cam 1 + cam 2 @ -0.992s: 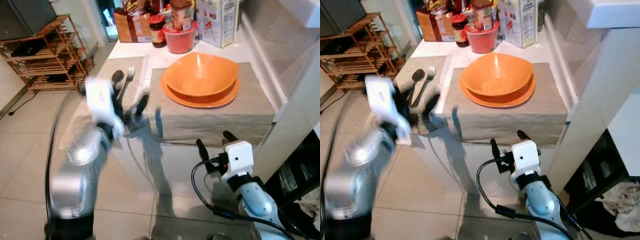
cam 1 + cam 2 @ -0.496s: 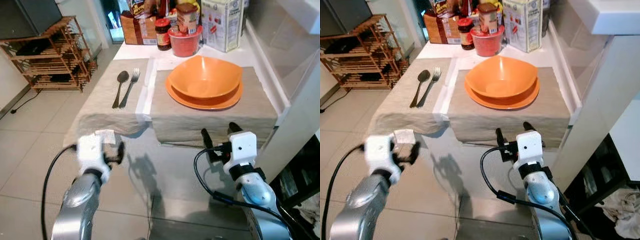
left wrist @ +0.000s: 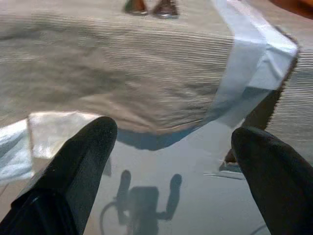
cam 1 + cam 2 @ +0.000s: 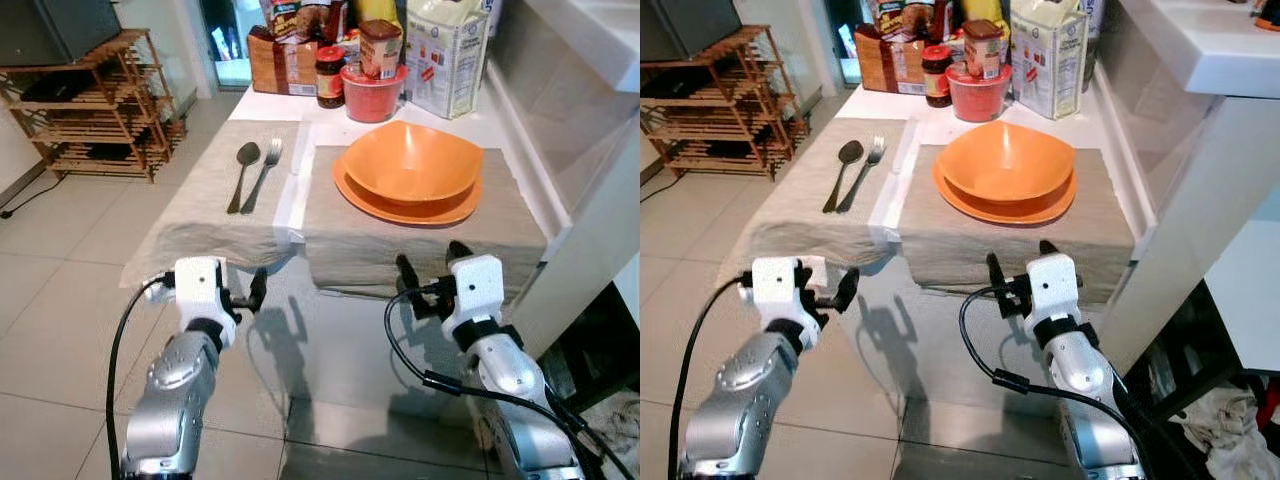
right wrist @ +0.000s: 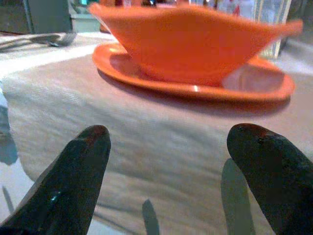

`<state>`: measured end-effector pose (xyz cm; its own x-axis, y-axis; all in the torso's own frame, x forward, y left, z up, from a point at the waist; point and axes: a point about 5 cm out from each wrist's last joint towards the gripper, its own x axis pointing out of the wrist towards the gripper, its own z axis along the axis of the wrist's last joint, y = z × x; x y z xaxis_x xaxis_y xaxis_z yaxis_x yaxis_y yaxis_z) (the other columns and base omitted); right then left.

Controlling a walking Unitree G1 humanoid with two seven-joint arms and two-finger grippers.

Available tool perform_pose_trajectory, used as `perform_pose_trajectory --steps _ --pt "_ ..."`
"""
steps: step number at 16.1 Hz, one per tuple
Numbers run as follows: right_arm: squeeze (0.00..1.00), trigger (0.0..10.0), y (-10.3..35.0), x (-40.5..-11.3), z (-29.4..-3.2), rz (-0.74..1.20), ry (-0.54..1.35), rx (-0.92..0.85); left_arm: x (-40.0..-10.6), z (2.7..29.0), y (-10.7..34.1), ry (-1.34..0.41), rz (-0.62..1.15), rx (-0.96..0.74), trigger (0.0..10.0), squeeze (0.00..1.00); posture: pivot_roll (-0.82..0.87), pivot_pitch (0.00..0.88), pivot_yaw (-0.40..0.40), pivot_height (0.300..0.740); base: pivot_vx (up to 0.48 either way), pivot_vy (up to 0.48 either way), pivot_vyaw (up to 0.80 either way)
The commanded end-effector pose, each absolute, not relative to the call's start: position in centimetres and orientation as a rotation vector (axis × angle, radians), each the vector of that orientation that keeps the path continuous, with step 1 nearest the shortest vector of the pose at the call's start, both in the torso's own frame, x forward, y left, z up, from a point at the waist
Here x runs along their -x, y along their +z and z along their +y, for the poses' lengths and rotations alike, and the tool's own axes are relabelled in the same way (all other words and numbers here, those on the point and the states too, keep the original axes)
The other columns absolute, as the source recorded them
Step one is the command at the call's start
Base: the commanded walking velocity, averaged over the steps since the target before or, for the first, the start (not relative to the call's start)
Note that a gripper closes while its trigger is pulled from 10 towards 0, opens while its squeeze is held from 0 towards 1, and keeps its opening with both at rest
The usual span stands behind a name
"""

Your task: Setting the table

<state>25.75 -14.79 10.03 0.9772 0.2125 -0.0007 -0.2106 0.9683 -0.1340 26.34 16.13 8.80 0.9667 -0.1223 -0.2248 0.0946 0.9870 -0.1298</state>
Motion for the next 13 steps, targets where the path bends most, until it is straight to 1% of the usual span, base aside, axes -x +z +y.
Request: perform_pose_trajectory --steps 1,3,5,9,11,13 --pt "0.0 10.0 9.8 -25.7 -14.7 -0.004 0.219 0.116 -26.7 15.9 9.7 -0.136 0.204 0.11 10.0 0.0 -0.11 0.0 0.085 0.74 0.0 0.0 0.0" --pt "0.0 10.0 9.7 -25.7 -14.4 0.003 0.241 0.136 -27.4 14.9 10.6 -0.187 0.146 0.097 10.0 0.0 -0.11 0.0 0.084 0.74 0.0 0.0 0.0" --pt "0.0 10.0 9.8 -25.8 -14.3 -0.005 0.255 0.145 -27.7 14.7 10.7 -0.188 0.138 0.11 10.0 0.0 -0.11 0.0 0.081 0.74 0.0 0.0 -0.74" --pt "0.0 10.0 9.9 -25.8 -14.2 -0.017 0.276 0.178 -27.8 14.3 10.8 -0.189 0.121 0.121 10.0 0.0 -0.11 0.0 0.073 0.74 0.0 0.0 0.0" --pt "0.0 10.0 9.8 -25.9 -14.2 -0.022 0.276 0.186 -28.0 14.4 11.0 -0.182 0.11 0.124 10.0 0.0 -0.11 0.0 0.073 0.74 0.0 0.0 -0.8" --pt "0.0 10.0 10.0 -25.9 -14.2 -0.03 0.277 0.189 -28.4 14.4 11.4 -0.183 0.103 0.132 10.0 0.0 -0.11 0.0 0.073 0.74 0.0 0.0 0.0"
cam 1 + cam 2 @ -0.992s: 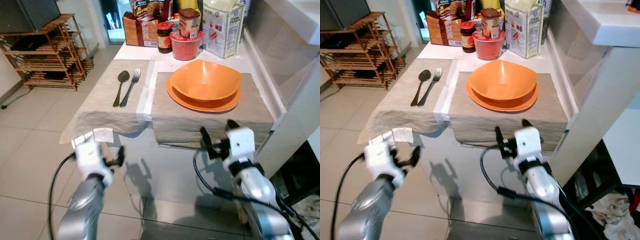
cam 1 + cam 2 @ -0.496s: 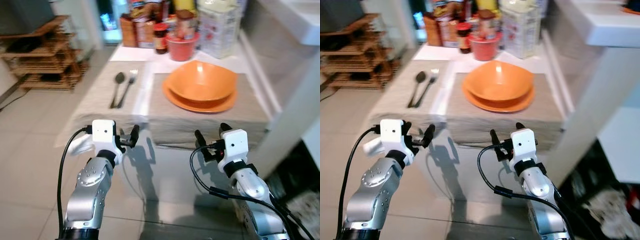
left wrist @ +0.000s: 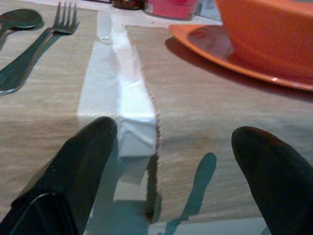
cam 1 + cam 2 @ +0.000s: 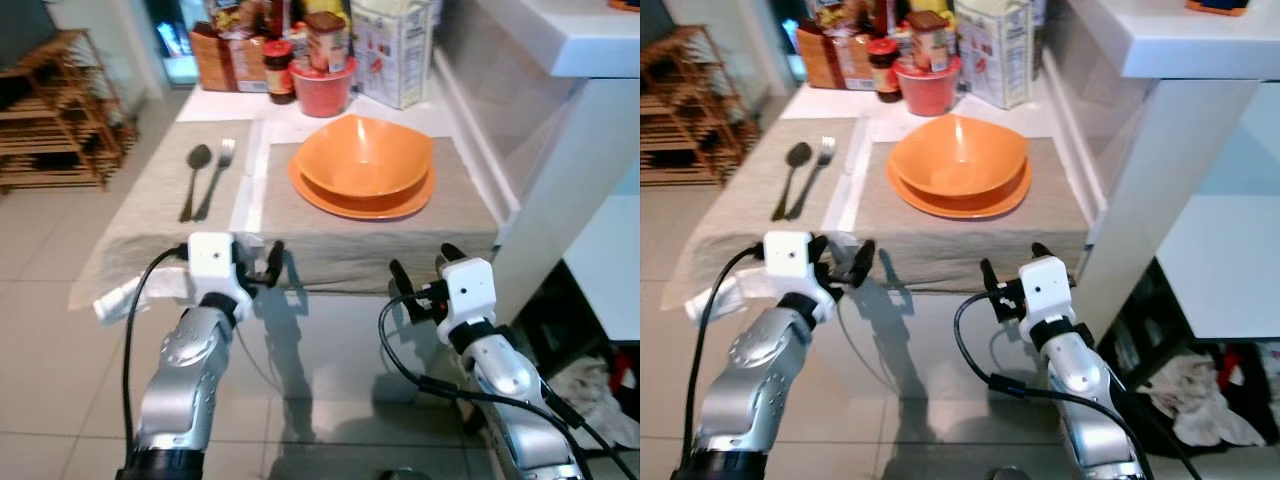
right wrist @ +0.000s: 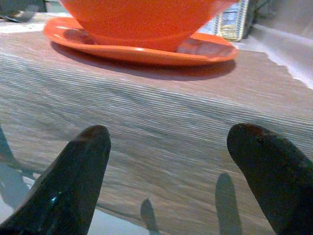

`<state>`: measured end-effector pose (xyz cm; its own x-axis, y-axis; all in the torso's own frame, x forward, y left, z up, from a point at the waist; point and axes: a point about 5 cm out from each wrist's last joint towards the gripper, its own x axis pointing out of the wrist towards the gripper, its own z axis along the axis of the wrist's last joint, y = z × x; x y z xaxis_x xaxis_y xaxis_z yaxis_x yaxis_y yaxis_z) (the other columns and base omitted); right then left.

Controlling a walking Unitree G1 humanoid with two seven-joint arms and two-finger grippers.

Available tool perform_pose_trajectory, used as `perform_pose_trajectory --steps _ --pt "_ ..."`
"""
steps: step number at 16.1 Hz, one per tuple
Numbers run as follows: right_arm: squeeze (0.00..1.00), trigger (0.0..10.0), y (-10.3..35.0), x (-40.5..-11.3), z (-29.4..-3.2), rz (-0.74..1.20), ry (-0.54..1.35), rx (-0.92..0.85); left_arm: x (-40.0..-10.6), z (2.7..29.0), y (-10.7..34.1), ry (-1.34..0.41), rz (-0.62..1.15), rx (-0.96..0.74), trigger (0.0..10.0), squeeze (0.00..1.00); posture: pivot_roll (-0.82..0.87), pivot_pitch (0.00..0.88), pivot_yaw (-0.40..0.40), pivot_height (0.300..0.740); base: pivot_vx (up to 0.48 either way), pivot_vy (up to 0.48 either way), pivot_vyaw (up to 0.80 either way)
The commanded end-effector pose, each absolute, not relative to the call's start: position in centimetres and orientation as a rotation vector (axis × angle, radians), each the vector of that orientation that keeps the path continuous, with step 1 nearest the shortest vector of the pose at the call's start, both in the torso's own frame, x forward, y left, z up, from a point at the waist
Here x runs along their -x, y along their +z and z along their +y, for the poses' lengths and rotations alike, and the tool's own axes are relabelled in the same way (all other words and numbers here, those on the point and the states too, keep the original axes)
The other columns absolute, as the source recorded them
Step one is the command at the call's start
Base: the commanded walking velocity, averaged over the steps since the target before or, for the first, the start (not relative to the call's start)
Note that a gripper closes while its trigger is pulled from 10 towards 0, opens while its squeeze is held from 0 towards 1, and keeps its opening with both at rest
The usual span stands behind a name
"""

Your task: Setting the table

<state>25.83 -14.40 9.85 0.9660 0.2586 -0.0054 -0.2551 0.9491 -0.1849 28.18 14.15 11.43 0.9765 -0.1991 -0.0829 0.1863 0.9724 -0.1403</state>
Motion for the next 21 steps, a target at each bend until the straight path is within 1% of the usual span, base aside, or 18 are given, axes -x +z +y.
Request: perform_pose_trajectory --steps 1,4,5,6,8,9,11,13,16,21 --pt "0.0 10.0 10.2 -25.9 -14.2 -0.041 0.275 0.186 -28.5 14.3 11.4 -0.184 0.111 0.151 10.0 0.0 -0.11 0.0 0.07 0.74 0.0 0.0 0.0" --pt "0.0 10.0 10.4 -26.0 -14.3 -0.049 0.277 0.188 -29.1 14.0 11.6 -0.186 0.126 0.166 10.0 0.0 -0.11 0.0 0.064 0.74 0.0 0.0 0.0" --pt "0.0 10.0 10.3 -25.8 -14.4 -0.046 0.281 0.192 -30.1 13.7 12.8 -0.185 0.097 0.165 10.0 0.0 -0.12 0.0 0.059 0.74 0.0 0.0 0.0" --pt "0.0 10.0 10.3 -25.8 -14.5 -0.044 0.281 0.193 -30.4 13.6 13.3 -0.185 0.086 0.171 10.0 0.0 -0.12 0.0 0.058 0.74 0.0 0.0 0.0" --pt "0.0 10.0 10.1 -25.4 -14.9 -0.035 0.278 0.2 -32.0 13.2 16.0 -0.189 0.031 0.236 10.0 0.0 -0.14 0.0 0.048 0.74 0.0 0.0 0.0" --pt "0.0 10.0 10.1 -25.3 -15.0 -0.033 0.277 0.201 -32.3 13.1 16.4 -0.194 0.024 0.243 10.0 0.0 -0.14 0.0 0.048 0.74 0.0 0.0 0.0" --pt "0.0 10.0 10.2 -24.8 -15.5 -0.024 0.277 0.212 -34.3 12.0 18.7 -0.225 0.009 0.3 10.0 0.0 -0.17 0.0 0.044 0.74 0.0 0.0 0.0" --pt "0.0 10.0 10.1 -24.4 -15.9 -0.014 0.275 0.22 -35.5 11.4 19.1 -0.24 0.022 0.305 10.0 0.0 -0.18 0.0 0.044 0.74 0.0 0.0 0.0" --pt "0.0 10.0 9.9 -24.1 -16.0 -0.004 0.269 0.224 -37.3 9.6 20.5 -0.305 0.042 0.35 10.0 0.0 -0.19 0.0 0.054 0.74 0.0 0.0 0.0" --pt "0.0 10.0 9.7 -23.6 -16.0 0.007 0.261 0.22 -39.2 8.8 20.9 -0.319 0.135 0.386 10.0 0.0 -0.21 0.0 0.071 0.74 0.0 0.0 0.0"
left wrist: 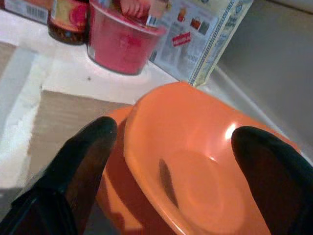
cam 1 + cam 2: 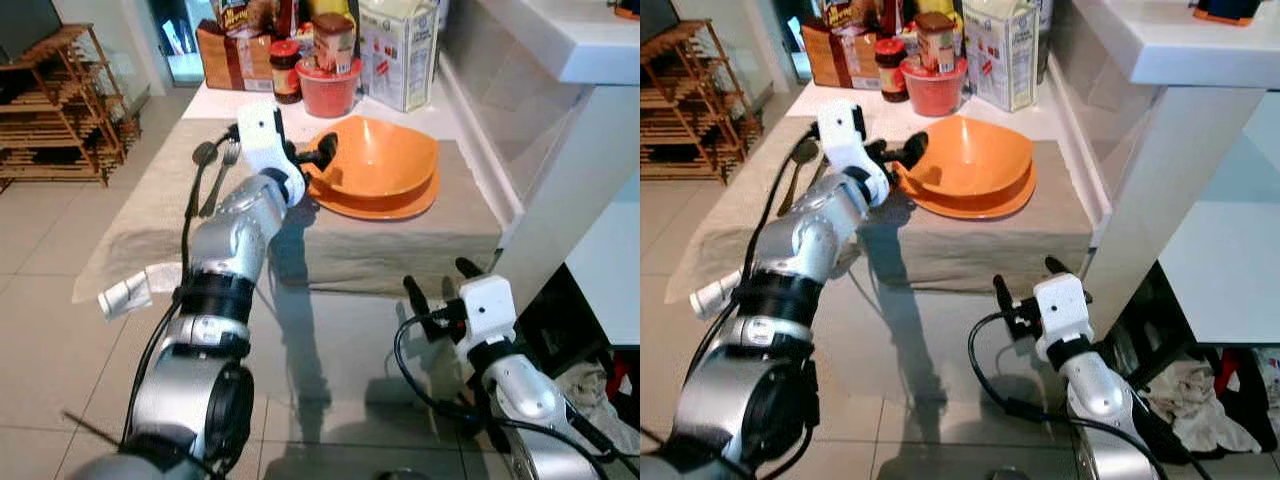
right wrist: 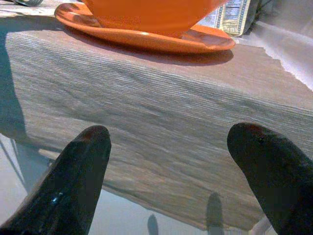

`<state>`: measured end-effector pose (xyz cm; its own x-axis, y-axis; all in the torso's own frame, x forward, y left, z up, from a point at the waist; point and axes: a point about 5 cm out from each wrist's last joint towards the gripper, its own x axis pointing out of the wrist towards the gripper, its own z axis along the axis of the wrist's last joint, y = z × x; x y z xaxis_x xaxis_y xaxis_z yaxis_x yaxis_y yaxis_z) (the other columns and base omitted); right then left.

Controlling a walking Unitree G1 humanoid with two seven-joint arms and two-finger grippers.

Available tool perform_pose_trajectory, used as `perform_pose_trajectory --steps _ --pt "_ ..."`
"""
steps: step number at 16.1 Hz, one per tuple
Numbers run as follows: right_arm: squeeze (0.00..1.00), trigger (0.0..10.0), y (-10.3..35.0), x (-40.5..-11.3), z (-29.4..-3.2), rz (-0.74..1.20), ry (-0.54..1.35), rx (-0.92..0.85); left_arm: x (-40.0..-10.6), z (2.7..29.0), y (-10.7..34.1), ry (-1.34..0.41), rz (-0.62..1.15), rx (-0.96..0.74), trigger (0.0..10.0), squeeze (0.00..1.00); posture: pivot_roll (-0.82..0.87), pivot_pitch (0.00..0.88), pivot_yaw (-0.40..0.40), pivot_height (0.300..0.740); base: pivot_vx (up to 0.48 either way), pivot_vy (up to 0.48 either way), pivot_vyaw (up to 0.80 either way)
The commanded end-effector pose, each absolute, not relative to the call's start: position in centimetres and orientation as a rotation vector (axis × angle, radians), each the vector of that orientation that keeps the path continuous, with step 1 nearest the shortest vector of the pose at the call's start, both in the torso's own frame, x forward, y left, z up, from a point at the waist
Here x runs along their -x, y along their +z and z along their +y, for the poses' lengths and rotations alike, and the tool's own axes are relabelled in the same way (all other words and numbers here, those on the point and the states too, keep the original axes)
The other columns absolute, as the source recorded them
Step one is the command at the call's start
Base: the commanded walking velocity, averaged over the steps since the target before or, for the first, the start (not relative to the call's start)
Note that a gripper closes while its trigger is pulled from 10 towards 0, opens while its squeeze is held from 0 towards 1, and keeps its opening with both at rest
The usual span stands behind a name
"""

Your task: Setting the table

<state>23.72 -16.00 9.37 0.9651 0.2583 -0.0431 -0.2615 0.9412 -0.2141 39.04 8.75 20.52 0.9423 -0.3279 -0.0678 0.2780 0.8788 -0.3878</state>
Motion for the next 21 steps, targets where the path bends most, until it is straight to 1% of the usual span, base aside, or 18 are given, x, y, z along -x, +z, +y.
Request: perform_pose_trajectory --steps 1,5,9,13,21 --pt "0.0 10.0 9.7 -23.5 -16.0 0.01 0.259 0.22 -39.4 8.7 20.9 -0.32 0.143 0.383 10.0 0.0 -0.21 0.0 0.071 0.74 0.0 0.0 0.0" --pt "0.0 10.0 9.6 -23.3 -16.1 0.021 0.256 0.222 -39.8 8.9 20.4 -0.303 0.17 0.346 10.0 0.0 -0.21 0.0 0.072 0.74 0.0 0.0 0.0" --pt "0.0 10.0 9.6 -23.2 -16.0 0.022 0.259 0.221 -39.9 8.1 19.9 -0.322 0.221 0.345 10.0 0.0 -0.21 0.004 0.075 0.74 0.0 0.0 0.0" --pt "0.0 10.0 9.7 -23.0 -16.0 0.026 0.257 0.221 -40.2 7.5 20.3 -0.339 0.24 0.385 10.0 0.0 -0.21 0.007 0.076 0.74 0.0 0.0 0.0" --pt "0.0 10.0 9.7 -23.0 -15.8 0.028 0.262 0.223 -40.2 6.3 19.7 -0.364 0.3 0.345 10.0 0.0 -0.22 0.0 0.077 0.74 0.0 0.0 0.0"
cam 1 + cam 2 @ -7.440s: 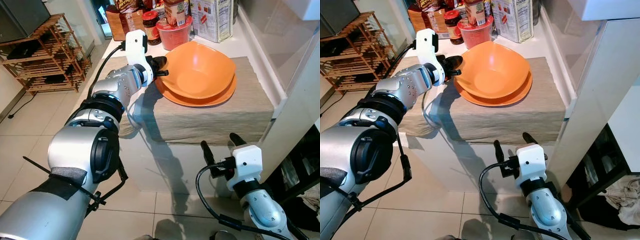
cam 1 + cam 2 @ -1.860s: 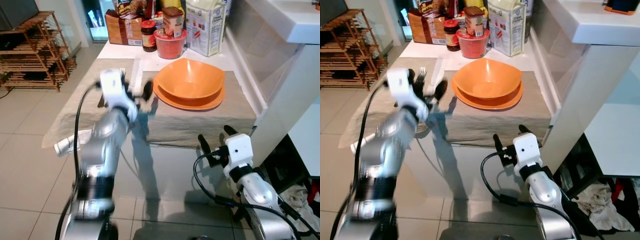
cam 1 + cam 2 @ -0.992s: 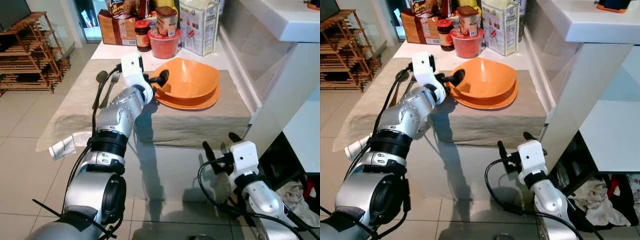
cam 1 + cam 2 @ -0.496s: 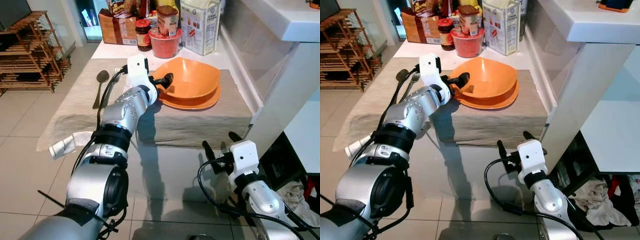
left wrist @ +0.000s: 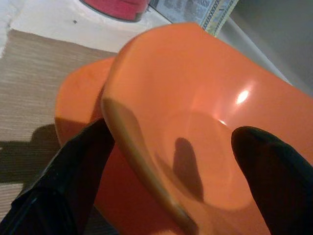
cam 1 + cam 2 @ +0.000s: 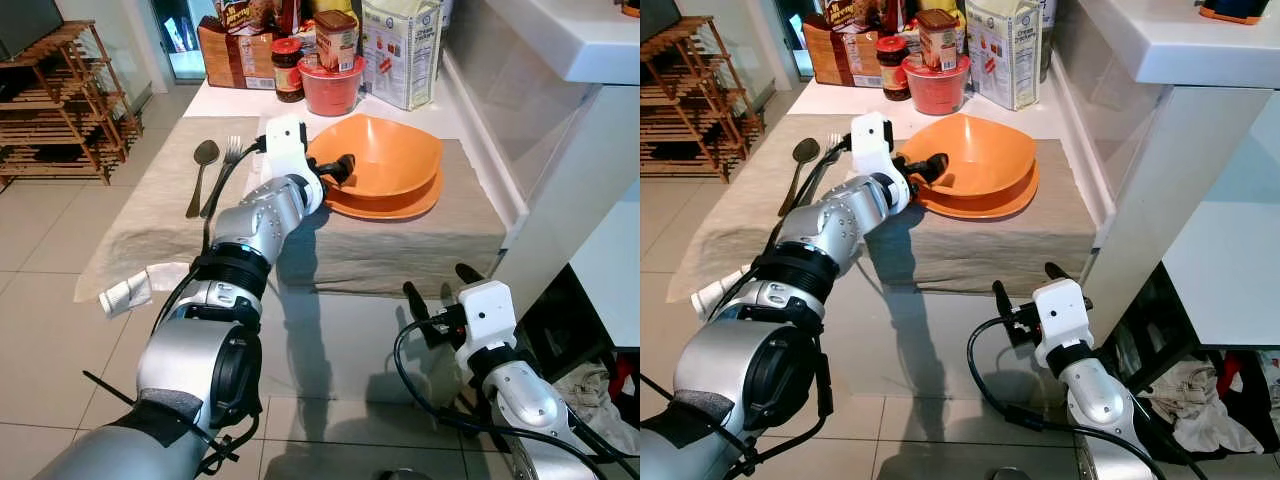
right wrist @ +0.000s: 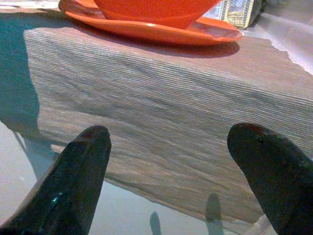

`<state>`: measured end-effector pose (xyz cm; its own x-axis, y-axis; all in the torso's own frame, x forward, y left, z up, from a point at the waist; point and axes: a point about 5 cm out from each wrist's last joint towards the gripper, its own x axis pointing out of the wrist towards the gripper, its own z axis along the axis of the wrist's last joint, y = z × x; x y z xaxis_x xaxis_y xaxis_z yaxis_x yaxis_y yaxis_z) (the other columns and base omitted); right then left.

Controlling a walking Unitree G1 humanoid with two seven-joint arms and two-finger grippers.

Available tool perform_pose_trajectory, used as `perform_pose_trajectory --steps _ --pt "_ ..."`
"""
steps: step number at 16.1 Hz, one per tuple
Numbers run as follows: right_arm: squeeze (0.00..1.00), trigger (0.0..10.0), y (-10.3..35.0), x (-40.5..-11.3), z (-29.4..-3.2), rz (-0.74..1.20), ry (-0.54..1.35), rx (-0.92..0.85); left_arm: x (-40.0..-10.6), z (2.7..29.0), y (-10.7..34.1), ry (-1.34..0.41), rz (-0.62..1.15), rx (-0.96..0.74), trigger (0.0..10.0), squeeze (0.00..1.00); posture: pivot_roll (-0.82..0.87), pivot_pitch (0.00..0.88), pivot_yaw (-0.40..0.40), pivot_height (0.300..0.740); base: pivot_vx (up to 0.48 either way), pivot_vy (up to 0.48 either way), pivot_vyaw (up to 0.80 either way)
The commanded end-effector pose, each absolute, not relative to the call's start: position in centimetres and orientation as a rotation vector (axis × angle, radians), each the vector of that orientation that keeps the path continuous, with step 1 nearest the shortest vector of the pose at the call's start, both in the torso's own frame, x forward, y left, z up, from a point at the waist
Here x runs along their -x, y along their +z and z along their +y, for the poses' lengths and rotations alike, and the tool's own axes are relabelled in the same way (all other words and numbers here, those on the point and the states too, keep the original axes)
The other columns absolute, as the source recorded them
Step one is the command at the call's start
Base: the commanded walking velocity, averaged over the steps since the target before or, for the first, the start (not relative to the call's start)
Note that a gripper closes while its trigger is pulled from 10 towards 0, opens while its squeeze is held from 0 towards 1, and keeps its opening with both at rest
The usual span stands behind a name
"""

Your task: Setting the table

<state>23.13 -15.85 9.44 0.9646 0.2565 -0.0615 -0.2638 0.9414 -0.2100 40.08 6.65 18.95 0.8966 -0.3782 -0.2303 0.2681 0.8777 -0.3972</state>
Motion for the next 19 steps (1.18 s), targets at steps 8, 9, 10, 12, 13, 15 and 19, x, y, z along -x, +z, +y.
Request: perform_pose_trajectory --steps 8,9,10,12,13,15,19 --pt "0.0 10.0 9.79 -22.88 -15.65 0.031 0.262 0.224 -40.39 5.93 19.93 -0.386 0.313 0.33 0.0 0.0 -0.22 0.0 0.082 0.74 0.0 0.0 0.0" --pt "0.0 10.0 9.82 -22.87 -15.64 0.031 0.262 0.224 -40.43 5.94 20.09 -0.388 0.309 0.335 0.0 0.0 -0.22 0.0 0.082 0.74 0.0 0.0 0.0" --pt "0.0 10.0 9.82 -22.87 -15.65 0.031 0.261 0.223 -40.47 5.91 20.24 -0.394 0.308 0.343 0.0 0.0 -0.22 0.0 0.082 0.74 0.0 0.0 0.0" --pt "0.0 10.0 9.84 -22.89 -15.61 0.033 0.261 0.225 -40.52 5.85 20.4 -0.402 0.314 0.352 0.0 0.0 -0.22 0.003 0.081 0.74 0.0 0.0 0.0" --pt "0.0 10.0 9.84 -22.9 -15.61 0.034 0.261 0.225 -40.53 5.84 20.43 -0.402 0.313 0.351 0.0 0.0 -0.22 0.003 0.081 0.74 0.0 0.0 0.0" --pt "0.0 10.0 9.9 -22.95 -15.59 0.033 0.26 0.225 -40.53 5.89 20.26 -0.402 0.316 0.316 0.0 0.0 -0.22 0.005 0.082 0.74 0.0 0.0 0.0" --pt "0.0 10.0 9.92 -22.95 -15.57 0.035 0.259 0.223 -40.44 5.96 19.7 -0.41 0.339 0.301 0.0 0.0 -0.21 0.005 0.083 0.74 0.0 0.0 0.0"
